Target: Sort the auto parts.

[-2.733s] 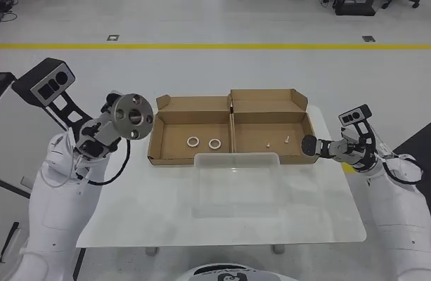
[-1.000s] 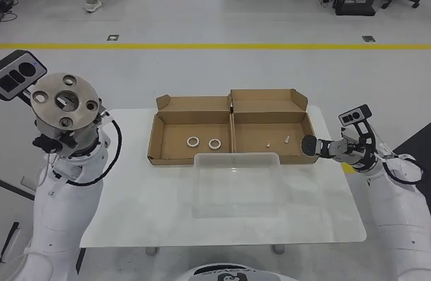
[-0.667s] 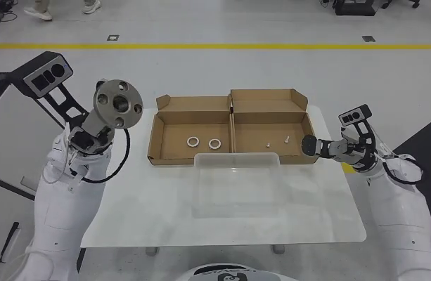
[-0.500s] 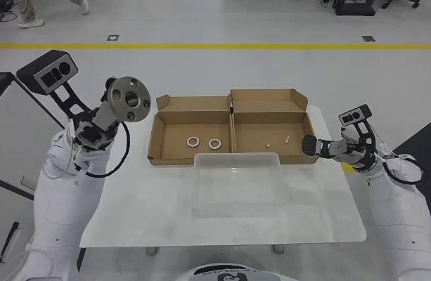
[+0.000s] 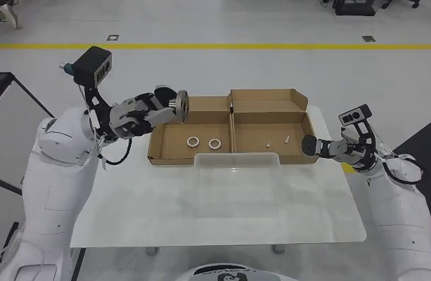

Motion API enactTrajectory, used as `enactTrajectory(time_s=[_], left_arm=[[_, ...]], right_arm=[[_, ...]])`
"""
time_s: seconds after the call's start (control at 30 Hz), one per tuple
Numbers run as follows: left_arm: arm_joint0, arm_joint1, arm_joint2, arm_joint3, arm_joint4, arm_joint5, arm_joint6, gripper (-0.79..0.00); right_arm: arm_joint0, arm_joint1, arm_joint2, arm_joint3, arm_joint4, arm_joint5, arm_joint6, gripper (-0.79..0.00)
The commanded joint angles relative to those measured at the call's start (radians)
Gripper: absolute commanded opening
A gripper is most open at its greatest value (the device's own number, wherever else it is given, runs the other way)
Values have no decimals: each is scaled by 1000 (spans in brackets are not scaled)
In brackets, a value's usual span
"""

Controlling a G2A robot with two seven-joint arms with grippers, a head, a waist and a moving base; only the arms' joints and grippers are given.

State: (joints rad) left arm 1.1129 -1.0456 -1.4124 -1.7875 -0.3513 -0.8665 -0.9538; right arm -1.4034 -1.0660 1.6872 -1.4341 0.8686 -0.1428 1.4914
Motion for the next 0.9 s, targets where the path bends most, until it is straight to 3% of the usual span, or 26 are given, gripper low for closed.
enactTrajectory(time_s=[0.0,0.23,0.43,0.7,0.87], left_arm=[[-10,11,16,11,55,2,-2,-785],[-91,41,105,98,191,-14,14,-785],[-198,54,200,234,274,-37,38,-785],[-332,52,314,450,370,-47,47,-785],[-395,42,358,564,522,-31,58,-785]], right_arm=[[0,0,0,0,0,0,0,0],[0,0,0,0,0,0,0,0],[0,0,0,0,0,0,0,0],[0,0,0,0,0,0,0,0],[0,0,0,0,0,0,0,0]])
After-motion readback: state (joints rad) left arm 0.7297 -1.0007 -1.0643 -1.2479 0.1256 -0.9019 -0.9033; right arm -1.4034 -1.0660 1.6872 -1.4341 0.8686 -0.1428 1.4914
